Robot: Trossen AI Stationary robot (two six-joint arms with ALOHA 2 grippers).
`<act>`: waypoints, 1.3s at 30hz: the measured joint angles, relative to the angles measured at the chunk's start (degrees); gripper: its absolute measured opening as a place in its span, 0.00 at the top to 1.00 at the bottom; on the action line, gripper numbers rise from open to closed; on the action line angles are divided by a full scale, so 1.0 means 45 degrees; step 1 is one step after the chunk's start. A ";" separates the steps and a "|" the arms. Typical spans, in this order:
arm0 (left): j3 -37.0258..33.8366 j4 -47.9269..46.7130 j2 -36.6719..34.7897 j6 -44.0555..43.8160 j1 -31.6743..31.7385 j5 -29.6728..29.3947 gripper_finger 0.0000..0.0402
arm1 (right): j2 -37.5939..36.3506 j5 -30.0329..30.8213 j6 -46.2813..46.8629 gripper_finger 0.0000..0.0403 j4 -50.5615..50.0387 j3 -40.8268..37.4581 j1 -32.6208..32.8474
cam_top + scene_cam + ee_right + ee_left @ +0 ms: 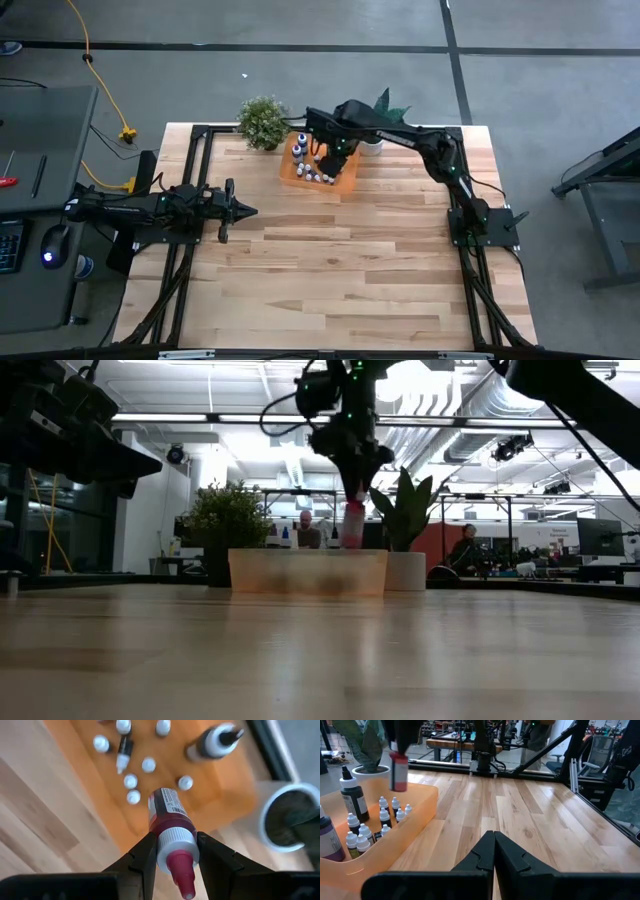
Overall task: Pick & Place food coloring
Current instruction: Put the large pink bottle into the bin
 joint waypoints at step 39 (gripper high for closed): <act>0.0000 0.0000 0.0000 0.0004 0.0002 -0.0004 1.00 | 0.0070 -0.0978 -0.0638 0.63 0.1484 -0.3044 0.0285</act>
